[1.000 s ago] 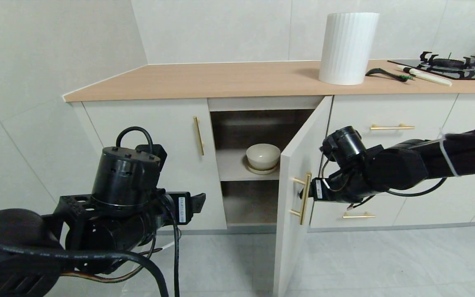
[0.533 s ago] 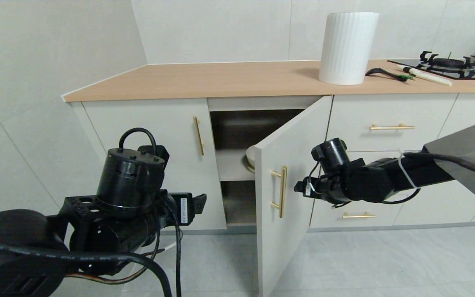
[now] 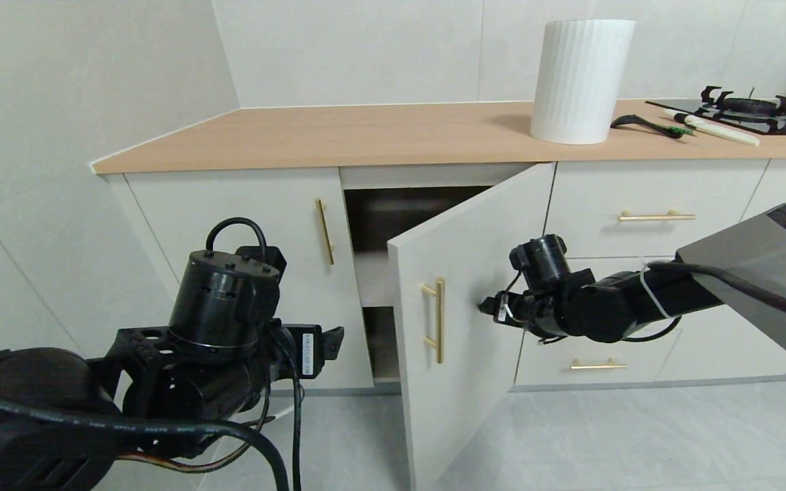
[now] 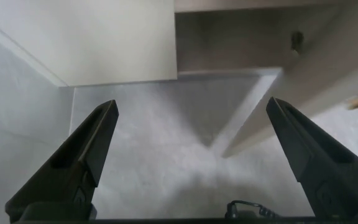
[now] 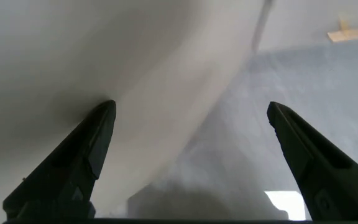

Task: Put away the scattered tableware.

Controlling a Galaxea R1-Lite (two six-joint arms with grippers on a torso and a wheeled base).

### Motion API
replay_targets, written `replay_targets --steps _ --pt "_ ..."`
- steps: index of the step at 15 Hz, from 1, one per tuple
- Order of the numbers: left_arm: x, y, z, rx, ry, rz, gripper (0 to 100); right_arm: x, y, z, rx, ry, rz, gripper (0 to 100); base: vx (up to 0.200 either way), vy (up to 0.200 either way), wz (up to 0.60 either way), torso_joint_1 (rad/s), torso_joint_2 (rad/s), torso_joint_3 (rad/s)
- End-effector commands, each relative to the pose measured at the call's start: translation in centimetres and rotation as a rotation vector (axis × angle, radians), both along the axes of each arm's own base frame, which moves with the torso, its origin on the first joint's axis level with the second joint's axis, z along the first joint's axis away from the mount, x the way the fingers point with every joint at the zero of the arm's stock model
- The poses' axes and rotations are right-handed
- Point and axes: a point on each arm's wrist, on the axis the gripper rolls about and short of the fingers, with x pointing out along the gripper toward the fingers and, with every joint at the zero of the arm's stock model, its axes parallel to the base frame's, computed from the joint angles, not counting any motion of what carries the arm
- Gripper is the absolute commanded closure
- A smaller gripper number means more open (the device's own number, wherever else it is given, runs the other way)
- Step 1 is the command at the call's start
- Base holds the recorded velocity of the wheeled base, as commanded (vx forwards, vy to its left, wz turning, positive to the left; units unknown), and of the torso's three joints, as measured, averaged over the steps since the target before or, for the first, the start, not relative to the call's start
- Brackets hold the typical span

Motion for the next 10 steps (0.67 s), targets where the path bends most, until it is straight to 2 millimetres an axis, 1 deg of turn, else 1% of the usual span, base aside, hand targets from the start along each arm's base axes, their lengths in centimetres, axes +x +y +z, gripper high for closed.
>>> replay_targets --steps 1,8,10 --pt "0.0 0.0 -0.1 0.0 0.001 0.0 0 0.1 0.2 -0.6 -0.002 0.006 -0.002 0 0.2 0.0 0.0 0.017 0.0 -0.002" --pt "0.0 0.0 0.1 -0.003 -0.006 0.0 0 2.1 1.0 0.1 0.129 -0.084 -0.117 0 0.0 0.0 0.0 0.0 0.0 0.0" --pt "0.0 0.0 0.0 -0.001 -0.002 0.0 0 3.5 0.9 0.1 0.142 -0.134 -0.211 0 0.0 0.0 0.0 0.0 0.0 0.0"
